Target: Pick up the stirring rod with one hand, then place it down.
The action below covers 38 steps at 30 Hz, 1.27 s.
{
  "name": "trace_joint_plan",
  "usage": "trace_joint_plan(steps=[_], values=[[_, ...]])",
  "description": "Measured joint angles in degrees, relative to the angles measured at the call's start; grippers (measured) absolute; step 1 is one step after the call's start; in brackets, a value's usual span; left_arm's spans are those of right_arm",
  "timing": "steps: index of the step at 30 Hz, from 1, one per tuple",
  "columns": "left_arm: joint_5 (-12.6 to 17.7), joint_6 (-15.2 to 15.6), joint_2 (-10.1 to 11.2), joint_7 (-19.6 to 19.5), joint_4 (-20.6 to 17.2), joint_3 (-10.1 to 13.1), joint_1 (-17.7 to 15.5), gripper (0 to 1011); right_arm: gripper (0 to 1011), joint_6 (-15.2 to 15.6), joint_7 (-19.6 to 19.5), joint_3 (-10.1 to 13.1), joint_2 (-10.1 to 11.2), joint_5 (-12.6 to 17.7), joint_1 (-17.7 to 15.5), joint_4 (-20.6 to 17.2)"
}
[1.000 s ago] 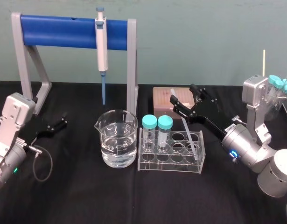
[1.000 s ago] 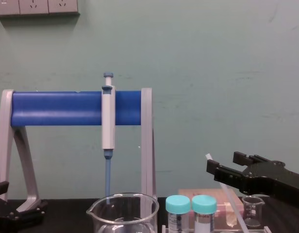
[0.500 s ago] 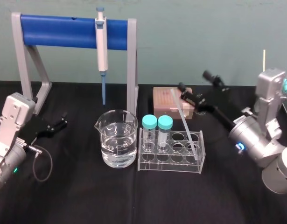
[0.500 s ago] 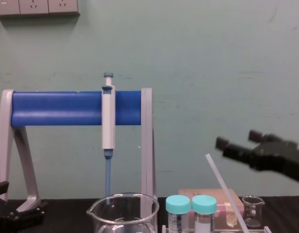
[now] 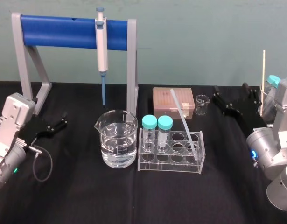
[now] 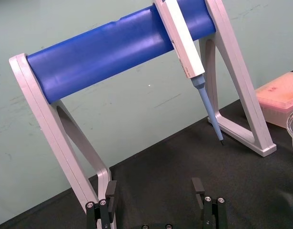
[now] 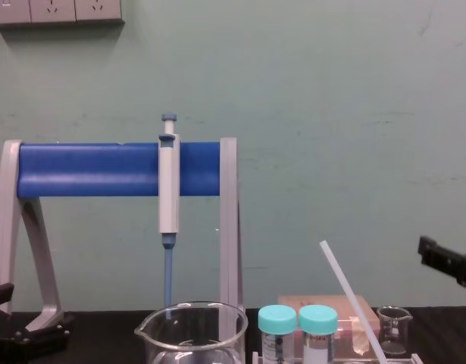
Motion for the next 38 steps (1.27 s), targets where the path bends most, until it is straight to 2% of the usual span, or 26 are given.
trace_joint_plan(steps=[8,38], values=[[0.0,0.0,0.0,0.0,0.0,0.0,0.0,1000,1003,3.23,-0.12,0.94,-0.9,-0.51,-0.35,2.32],[0.0,0.0,0.0,0.0,0.0,0.0,0.0,1001,1003,2.55,-0.04,0.74,-0.72,-0.34,-0.28,1.84]])
